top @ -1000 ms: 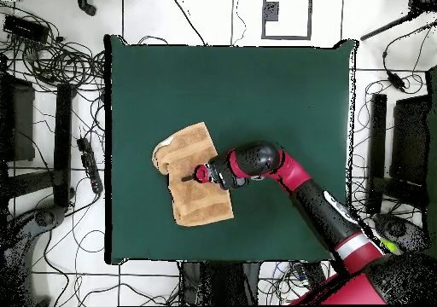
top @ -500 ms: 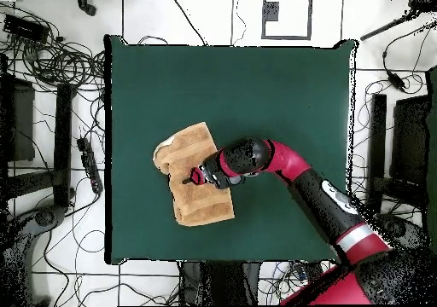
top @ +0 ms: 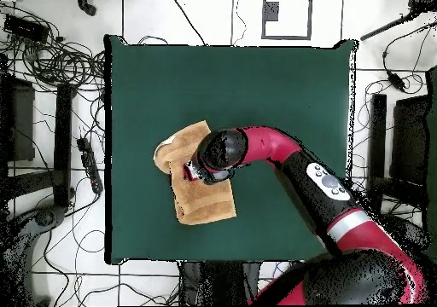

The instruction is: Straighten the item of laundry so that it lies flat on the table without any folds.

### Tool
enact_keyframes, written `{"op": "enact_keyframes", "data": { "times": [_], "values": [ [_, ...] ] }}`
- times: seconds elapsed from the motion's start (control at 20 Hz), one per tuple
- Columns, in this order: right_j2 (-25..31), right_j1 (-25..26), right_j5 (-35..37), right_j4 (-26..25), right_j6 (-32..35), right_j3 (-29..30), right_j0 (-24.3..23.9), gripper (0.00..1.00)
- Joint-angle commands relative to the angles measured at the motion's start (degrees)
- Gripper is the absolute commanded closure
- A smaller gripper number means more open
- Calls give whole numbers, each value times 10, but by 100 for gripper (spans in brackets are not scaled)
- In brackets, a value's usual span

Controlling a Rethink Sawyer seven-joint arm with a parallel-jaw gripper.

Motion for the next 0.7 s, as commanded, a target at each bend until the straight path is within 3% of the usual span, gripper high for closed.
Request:
{"op": "enact_keyframes", "data": {
  "times": [0.05, 0.35, 0.7],
  "values": [
    [-110, -66, -128, 23, 293, -3, 87, 0],
    [-168, -80, -205, 33, 381, 21, 156, 0],
    [-260, -21, -252, -14, 407, -38, 236, 0]
  ]
}}
